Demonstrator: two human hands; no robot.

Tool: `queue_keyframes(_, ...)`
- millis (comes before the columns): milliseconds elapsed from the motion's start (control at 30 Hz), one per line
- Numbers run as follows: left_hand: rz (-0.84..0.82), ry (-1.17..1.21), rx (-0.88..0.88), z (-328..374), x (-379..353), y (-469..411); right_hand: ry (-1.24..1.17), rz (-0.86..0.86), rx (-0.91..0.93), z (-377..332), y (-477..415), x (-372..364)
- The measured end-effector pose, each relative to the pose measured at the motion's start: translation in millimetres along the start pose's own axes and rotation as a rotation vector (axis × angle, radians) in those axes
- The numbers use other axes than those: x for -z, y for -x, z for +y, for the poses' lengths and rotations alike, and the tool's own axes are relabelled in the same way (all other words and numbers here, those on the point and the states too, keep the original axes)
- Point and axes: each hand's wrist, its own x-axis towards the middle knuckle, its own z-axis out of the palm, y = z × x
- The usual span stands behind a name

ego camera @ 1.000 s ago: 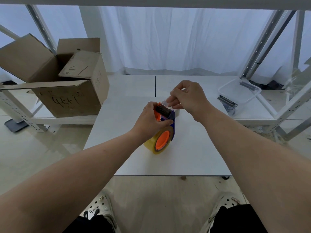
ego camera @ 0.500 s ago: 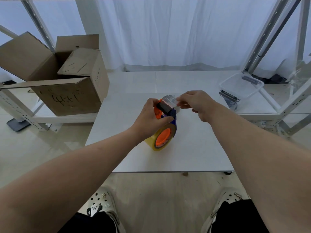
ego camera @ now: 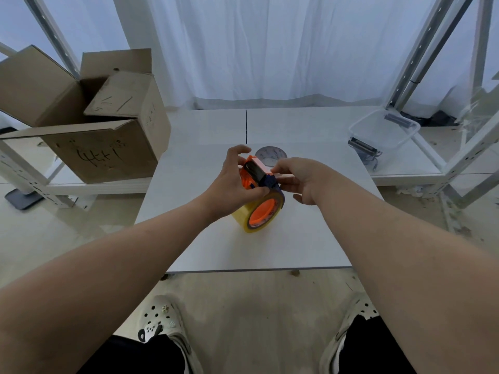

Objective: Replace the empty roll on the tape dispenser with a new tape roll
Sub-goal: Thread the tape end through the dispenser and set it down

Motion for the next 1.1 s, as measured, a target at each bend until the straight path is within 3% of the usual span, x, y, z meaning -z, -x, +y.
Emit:
queue_keyframes(133, -0.081, -0.141, -0.049, 3.2, 8.4, -1.8, -0.162, 0.016, 0.062, 1.9, 1.4, -9.2)
queue_keyframes(367, -0.186, -0.399, -0.046, 5.8, 38.9, -7.6, -0.233, -0.063, 0.145, 7.2, 4.5, -22.8)
queue_keyframes(800, -0.181, -0.372, 0.022, -9.8, 62.8, -4.0, 0.097, -0.156, 0.407, 8.5, -8.1, -33.8)
queue_keyframes(967, -0.174, -0.355, 0.054, -12.2, 66.0, -4.3, 0.366, 0.041, 0.316, 16.9, -23.2, -19.5)
queue_keyframes(1033, -0.183, -0.352, 0.056, -11.6, 65.3, -5.1, 0.41, 0.057, 0.439, 17.8, -26.6, -13.0)
queue_keyframes(1100, -0.195, -0.354, 0.054, -9.8, 63.7, -7.4, 0.479, -0.047, 0.628, 14.4, -24.8, -12.3)
